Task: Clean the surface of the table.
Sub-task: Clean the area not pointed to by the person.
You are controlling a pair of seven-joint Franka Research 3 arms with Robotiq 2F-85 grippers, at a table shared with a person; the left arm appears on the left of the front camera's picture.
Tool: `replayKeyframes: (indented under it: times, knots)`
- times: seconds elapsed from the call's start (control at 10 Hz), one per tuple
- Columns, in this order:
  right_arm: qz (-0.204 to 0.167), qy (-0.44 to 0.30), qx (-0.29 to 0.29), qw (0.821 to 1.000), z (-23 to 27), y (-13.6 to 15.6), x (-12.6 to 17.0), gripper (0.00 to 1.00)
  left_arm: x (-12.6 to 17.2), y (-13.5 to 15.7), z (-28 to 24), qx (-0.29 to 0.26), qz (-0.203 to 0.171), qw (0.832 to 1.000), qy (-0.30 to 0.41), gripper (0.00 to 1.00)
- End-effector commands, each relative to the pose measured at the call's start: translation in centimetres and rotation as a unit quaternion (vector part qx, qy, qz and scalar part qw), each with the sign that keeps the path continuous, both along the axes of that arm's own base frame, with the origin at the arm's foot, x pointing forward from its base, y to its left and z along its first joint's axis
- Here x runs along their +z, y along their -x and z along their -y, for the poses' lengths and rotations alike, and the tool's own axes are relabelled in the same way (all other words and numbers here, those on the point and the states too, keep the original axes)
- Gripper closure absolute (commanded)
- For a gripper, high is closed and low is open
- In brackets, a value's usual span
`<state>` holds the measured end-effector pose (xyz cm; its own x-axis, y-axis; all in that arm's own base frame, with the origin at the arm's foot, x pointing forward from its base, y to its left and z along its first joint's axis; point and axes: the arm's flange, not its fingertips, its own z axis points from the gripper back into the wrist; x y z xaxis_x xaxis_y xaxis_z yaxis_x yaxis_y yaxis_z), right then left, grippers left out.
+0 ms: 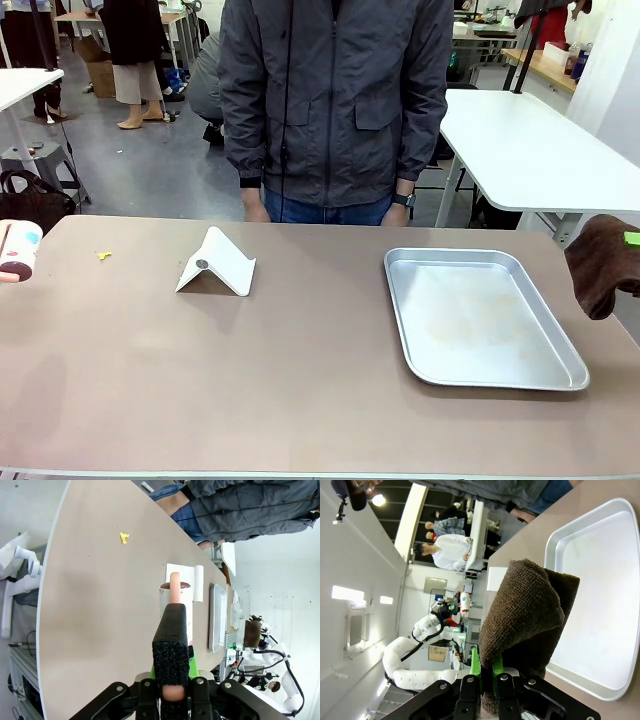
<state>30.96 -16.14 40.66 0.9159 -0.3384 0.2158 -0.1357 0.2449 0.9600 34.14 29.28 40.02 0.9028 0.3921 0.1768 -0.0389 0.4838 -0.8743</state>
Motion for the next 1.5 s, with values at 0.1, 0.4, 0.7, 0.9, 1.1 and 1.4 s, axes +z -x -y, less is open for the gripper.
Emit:
replayKeyframes:
  times: [0.1, 0.4, 0.7, 0.9, 1.1, 1.4]
  knots:
    - [0.006, -0.002, 0.001, 1.000, -0.1, -0.2, 0.3, 0.90, 0.4, 0.0, 0.1, 0.004, -0.003, 1.000, 0.001, 0.78]
    - [0.006, -0.002, 0.001, 1.000, -0.1, -0.2, 0.3, 0.90, 0.3, -2.6, -1.0, 0.001, -0.013, 1.000, -0.009, 0.78]
    - [0.006, -0.002, 0.001, 1.000, -0.1, -0.2, 0.3, 0.90, -0.1, -8.2, -2.0, -0.023, -0.031, 0.999, -0.034, 0.78]
    - [0.006, -0.002, 0.001, 1.000, -0.1, -0.2, 0.3, 0.90, -1.2, -11.6, -1.9, -0.026, -0.060, 0.997, -0.043, 0.78]
    - [0.006, -0.002, 0.001, 1.000, -0.1, -0.2, 0.3, 0.90, -2.3, -14.2, -1.5, 0.009, -0.074, 0.995, -0.059, 0.78]
    - [0.006, -0.002, 0.001, 1.000, -0.1, -0.2, 0.3, 0.90, -3.8, -16.0, -0.4, 0.029, -0.075, 0.993, -0.082, 0.78]
